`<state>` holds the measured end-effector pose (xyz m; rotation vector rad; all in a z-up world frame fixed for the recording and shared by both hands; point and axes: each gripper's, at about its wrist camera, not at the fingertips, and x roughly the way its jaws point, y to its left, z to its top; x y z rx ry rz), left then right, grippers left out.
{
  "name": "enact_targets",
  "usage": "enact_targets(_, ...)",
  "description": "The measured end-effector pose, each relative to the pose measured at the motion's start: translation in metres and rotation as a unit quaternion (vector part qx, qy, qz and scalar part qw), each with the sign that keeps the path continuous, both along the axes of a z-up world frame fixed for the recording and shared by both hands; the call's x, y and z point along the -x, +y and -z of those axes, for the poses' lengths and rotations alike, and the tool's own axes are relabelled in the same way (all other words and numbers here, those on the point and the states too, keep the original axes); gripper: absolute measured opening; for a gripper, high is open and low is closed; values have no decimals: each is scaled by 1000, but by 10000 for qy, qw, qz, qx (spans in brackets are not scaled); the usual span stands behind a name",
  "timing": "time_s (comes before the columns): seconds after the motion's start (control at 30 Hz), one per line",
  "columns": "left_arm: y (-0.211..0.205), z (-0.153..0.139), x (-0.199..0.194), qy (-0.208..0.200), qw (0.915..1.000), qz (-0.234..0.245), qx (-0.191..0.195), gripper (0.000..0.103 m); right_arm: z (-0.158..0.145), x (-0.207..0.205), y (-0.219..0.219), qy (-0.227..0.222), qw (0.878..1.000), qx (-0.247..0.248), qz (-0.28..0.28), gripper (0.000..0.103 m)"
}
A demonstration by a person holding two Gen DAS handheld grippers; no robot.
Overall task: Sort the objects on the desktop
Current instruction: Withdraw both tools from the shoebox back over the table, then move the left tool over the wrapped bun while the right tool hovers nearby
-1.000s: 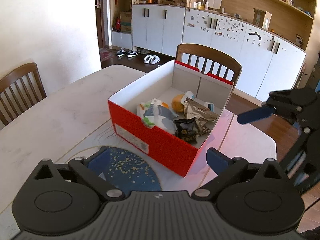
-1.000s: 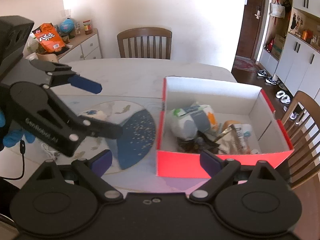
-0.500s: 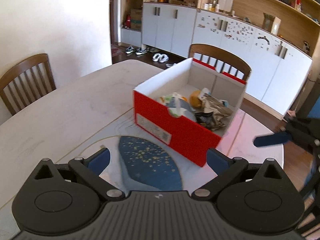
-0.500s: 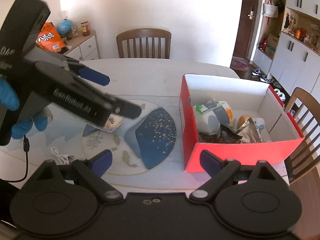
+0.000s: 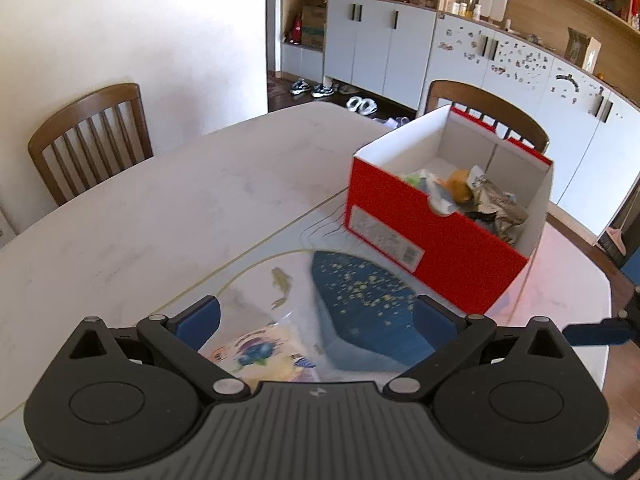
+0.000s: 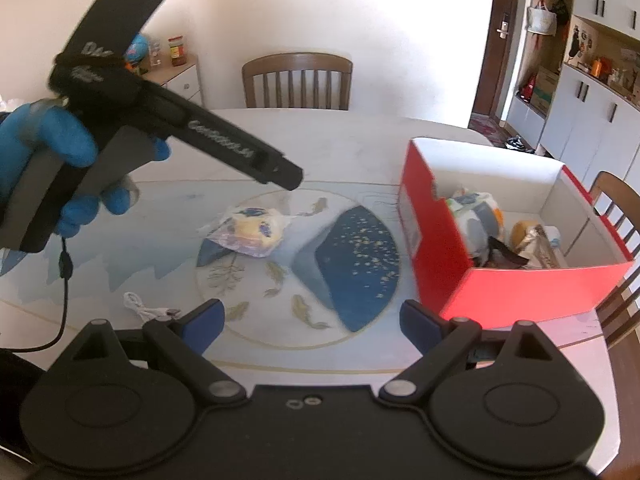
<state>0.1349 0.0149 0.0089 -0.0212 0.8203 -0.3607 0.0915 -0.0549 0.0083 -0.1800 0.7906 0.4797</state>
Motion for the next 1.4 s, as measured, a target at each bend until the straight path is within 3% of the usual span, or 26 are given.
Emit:
enact_targets(0.77, 30, 33, -8, 174, 9997, -120, -114, 103, 22, 15, 57, 156, 9997, 3, -173, 95)
enact_targets(1.4, 43, 57, -19, 192, 9997, -125, 0, 103, 70, 17, 127, 369, 9973, 69, -637, 95)
